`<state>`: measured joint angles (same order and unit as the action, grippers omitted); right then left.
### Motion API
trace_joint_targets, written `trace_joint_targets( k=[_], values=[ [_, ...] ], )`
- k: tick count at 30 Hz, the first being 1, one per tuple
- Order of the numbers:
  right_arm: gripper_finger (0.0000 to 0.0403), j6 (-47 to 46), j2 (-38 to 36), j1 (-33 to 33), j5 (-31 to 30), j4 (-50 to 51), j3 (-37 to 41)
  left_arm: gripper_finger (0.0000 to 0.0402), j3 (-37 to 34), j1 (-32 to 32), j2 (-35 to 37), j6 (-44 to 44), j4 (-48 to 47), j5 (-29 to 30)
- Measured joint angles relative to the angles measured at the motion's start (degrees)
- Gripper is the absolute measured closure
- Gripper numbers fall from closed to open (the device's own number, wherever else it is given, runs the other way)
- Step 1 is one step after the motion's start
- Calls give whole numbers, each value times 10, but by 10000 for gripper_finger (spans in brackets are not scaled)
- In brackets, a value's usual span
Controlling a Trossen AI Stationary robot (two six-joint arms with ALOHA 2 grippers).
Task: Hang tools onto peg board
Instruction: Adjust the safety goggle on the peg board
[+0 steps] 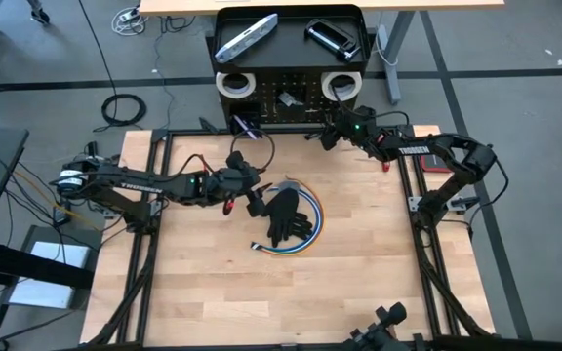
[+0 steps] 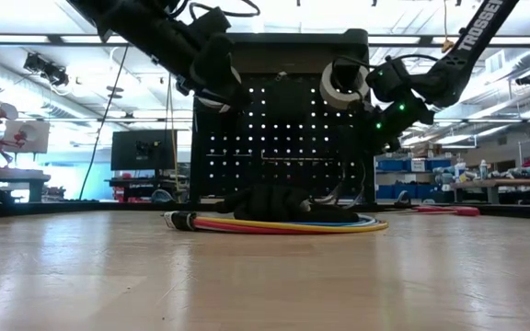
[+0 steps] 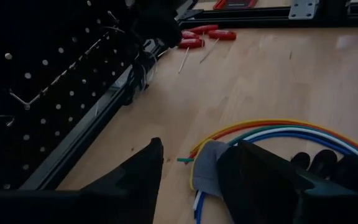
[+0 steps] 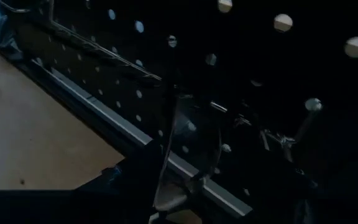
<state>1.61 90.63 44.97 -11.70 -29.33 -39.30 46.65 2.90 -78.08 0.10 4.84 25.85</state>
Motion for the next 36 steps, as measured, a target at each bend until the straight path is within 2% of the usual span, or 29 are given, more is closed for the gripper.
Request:
trace_joint_targets(
  k=[5, 10, 20, 29, 36],
  values=[
    [174, -48, 0, 0, -42, 12, -1, 190, 0, 0, 0, 0, 0, 0],
    [174, -86, 1, -18, -42, 16, -1, 190, 0, 0, 0, 1, 0, -10],
    [174, -87, 1, -23, -41, 23, -1, 190, 0, 0, 0, 9, -1, -11],
    [174, -71, -13, -43, 22, 27, -1, 190, 0, 0, 0, 8, -2, -11],
    [174, -41, -18, -73, 26, -7, -1, 190, 0, 0, 0, 10, -2, -10]
  ],
)
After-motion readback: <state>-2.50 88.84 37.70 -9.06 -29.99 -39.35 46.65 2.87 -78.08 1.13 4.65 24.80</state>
